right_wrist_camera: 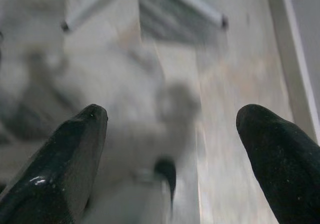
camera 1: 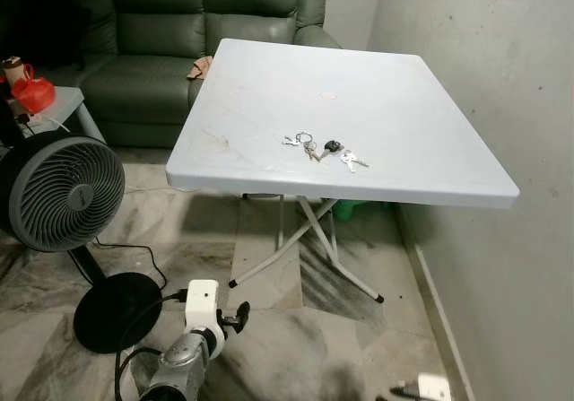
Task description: Hang keys on a hook
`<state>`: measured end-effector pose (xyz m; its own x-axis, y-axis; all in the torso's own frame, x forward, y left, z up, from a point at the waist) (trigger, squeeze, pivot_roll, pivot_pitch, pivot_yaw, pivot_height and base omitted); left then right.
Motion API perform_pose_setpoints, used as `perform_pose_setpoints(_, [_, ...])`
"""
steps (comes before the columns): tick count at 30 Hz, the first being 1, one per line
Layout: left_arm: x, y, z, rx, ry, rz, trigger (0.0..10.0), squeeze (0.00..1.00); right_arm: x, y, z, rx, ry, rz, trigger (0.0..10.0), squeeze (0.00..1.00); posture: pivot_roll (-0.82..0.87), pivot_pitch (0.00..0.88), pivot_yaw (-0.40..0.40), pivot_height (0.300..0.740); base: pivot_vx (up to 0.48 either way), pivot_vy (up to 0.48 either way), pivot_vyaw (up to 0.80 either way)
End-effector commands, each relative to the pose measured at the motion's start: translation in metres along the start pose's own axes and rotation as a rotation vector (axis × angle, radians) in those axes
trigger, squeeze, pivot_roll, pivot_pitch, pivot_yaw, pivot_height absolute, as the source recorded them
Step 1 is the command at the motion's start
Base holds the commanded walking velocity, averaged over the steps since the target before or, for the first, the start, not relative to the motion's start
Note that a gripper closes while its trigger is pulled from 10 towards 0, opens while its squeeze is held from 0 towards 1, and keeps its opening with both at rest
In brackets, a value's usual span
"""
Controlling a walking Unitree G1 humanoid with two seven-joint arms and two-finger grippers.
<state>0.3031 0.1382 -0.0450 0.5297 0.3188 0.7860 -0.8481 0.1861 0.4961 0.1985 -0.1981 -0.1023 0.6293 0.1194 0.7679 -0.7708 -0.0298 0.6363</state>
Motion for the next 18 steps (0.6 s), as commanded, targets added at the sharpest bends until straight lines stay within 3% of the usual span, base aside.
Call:
perform_pose_setpoints(1, [0.018,-0.004,0.005,-0.020,-0.022,0.056,10.0,0.00,0.017,-0.004,0.004,-0.004,0.015,0.076,10.0,0.00,-0.05,0.000,-0.022,0.740,0.000,0.000,0.00])
perform_pose_setpoints(2, [0.025,-0.006,0.008,-0.036,-0.021,0.079,10.0,0.00,0.031,-0.006,0.003,0.005,0.038,0.133,10.0,0.00,-0.05,0.000,-0.023,0.740,0.000,0.000,0.00])
perform_pose_setpoints(4, [0.029,-0.006,0.010,-0.046,-0.013,0.089,10.0,0.00,0.037,-0.008,0.002,0.010,0.049,0.158,10.0,0.00,-0.05,0.000,-0.023,0.740,0.000,0.000,0.00])
perform_pose_setpoints(9, [0.066,-0.010,0.021,-0.100,-0.044,0.219,10.0,0.00,0.088,-0.012,-0.002,0.016,0.089,0.365,10.0,0.00,-0.06,0.000,-0.021,0.740,0.000,0.000,0.00])
perform_pose_setpoints(13, [0.094,-0.009,0.027,-0.133,-0.039,0.323,10.0,0.00,0.122,-0.010,-0.004,0.013,0.105,0.502,10.0,0.00,-0.06,0.000,-0.016,0.740,0.000,0.000,0.00])
perform_pose_setpoints(18, [0.117,-0.005,0.035,-0.172,-0.055,0.413,10.0,0.00,0.148,-0.002,-0.005,0.005,0.123,0.619,10.0,0.00,-0.06,0.000,-0.015,0.740,0.000,0.000,0.00])
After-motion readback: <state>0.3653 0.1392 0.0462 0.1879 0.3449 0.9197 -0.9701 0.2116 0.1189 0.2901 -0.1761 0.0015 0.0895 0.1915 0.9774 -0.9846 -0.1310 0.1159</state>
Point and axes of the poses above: a point about 5 cm out from each wrist's last joint towards the gripper, its own y axis pointing back from the gripper into the wrist, its own x axis along the axis of the wrist's last joint, z = x × y, the point moved 4 cm from there along -y, pointing out of the wrist towards the gripper, and after that the axes turned 13 degrees about y, right-handed, at the moved point
